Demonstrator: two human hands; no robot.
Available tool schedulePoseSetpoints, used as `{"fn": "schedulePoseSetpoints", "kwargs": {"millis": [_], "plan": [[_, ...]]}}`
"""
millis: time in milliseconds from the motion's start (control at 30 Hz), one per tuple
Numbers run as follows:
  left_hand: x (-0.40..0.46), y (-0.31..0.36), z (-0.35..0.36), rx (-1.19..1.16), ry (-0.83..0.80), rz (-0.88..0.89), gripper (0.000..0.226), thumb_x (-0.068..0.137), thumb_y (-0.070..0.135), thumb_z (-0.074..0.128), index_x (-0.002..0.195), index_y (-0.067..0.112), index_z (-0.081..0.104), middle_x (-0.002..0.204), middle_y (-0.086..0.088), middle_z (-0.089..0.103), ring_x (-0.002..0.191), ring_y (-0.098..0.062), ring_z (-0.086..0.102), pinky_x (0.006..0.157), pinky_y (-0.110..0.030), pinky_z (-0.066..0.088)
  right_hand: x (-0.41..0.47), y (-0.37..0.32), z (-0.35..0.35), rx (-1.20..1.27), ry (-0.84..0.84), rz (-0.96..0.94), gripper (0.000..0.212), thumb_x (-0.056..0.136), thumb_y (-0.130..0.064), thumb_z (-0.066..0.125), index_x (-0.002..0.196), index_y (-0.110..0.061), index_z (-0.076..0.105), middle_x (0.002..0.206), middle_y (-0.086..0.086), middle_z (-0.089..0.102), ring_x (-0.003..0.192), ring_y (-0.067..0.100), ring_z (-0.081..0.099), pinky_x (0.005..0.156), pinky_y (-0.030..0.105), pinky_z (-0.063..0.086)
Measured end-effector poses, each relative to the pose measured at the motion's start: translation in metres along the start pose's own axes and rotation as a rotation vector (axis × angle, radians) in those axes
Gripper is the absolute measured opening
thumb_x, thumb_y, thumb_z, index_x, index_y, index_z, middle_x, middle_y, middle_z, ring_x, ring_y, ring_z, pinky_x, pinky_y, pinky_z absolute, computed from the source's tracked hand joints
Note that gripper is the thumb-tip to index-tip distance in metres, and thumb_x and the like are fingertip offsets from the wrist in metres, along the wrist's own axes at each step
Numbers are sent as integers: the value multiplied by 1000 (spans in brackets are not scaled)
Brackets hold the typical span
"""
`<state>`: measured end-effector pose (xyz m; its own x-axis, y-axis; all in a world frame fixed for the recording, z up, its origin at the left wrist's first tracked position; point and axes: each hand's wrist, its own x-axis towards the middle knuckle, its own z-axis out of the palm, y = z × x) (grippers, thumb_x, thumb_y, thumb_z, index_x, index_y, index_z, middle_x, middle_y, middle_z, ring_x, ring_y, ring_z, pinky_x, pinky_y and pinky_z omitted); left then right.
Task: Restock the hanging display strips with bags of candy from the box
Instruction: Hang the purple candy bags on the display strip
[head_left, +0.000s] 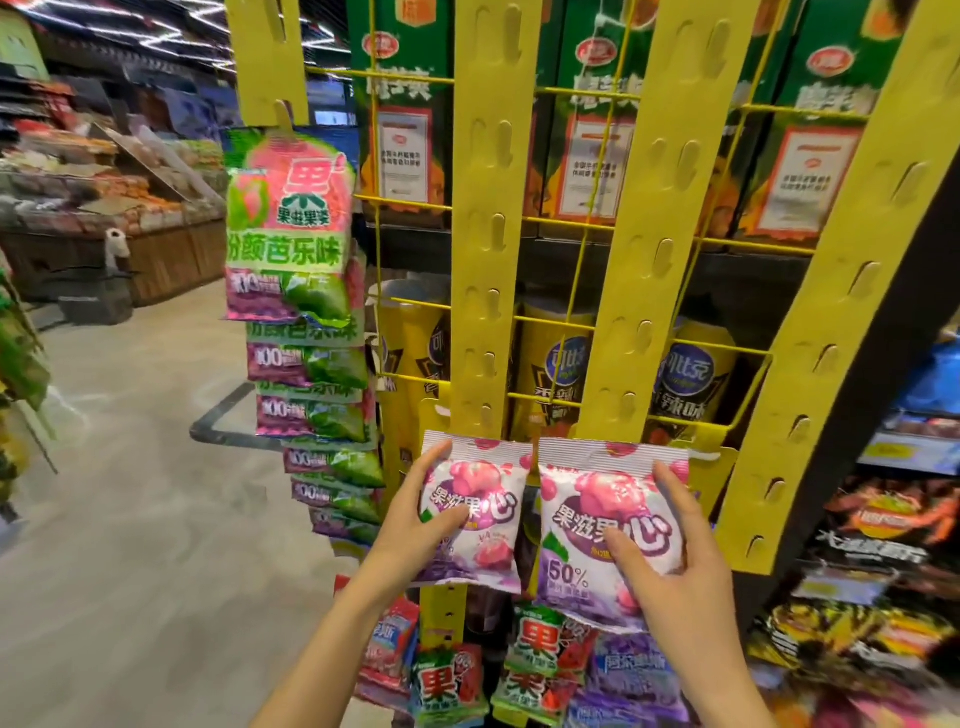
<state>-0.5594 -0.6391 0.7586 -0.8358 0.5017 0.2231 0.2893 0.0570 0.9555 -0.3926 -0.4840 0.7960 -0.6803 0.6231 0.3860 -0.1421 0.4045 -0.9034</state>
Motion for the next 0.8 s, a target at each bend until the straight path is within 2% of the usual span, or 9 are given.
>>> {"fn": "schedulePoseSetpoints", "kwargs": {"millis": [67, 100, 200, 467, 733, 800], "plan": [[3, -4, -1, -8, -7, 0, 59, 87, 14, 63, 123, 50, 34, 132, 30, 34, 126, 5, 27, 97, -25, 28, 1, 0, 2, -9, -1, -1, 62, 81, -16, 69, 114, -56, 36, 118, -46, 31, 122, -12, 28, 102, 18, 27], [5, -6, -1, -8, -10, -1, 59, 87, 14, 63, 123, 50, 33, 130, 33, 34, 125, 5, 27, 97, -25, 27, 1, 0, 4, -9, 0, 0, 62, 81, -16, 69, 116, -55, 36, 119, -46, 31, 122, -12, 28, 102, 19, 26], [7, -11, -3, 0, -28, 6, 59, 87, 14, 64, 123, 50, 33, 127, 39, 31, 126, 6, 27, 99, -25, 26, 2, 2, 8, -10, 12, -2, 61, 81, -17, 69, 120, -52, 37, 120, -45, 31, 123, -12, 27, 101, 18, 25], [3, -24, -1, 37, -47, 5, 61, 87, 14, 64, 123, 50, 30, 128, 40, 28, 126, 5, 26, 99, -22, 25, 7, 4, 14, -33, 3, 2, 62, 82, -18, 68, 119, -55, 34, 120, -45, 30, 123, -11, 27, 103, 21, 25], [2, -27, 4, 41, -22, 42, 57, 86, 13, 65, 118, 48, 34, 126, 34, 34, 121, 4, 34, 100, -22, 27, 6, 5, 14, -41, -8, 18, 62, 83, -17, 68, 121, -52, 34, 118, -46, 28, 120, -13, 26, 100, 18, 24], [3, -21, 6, 31, 26, 73, 52, 85, 17, 67, 116, 47, 37, 123, 30, 40, 114, 12, 40, 97, -19, 33, 6, 5, 13, -38, -9, 22, 61, 83, -17, 67, 122, -50, 34, 118, -45, 29, 120, -13, 26, 100, 18, 25]]}}
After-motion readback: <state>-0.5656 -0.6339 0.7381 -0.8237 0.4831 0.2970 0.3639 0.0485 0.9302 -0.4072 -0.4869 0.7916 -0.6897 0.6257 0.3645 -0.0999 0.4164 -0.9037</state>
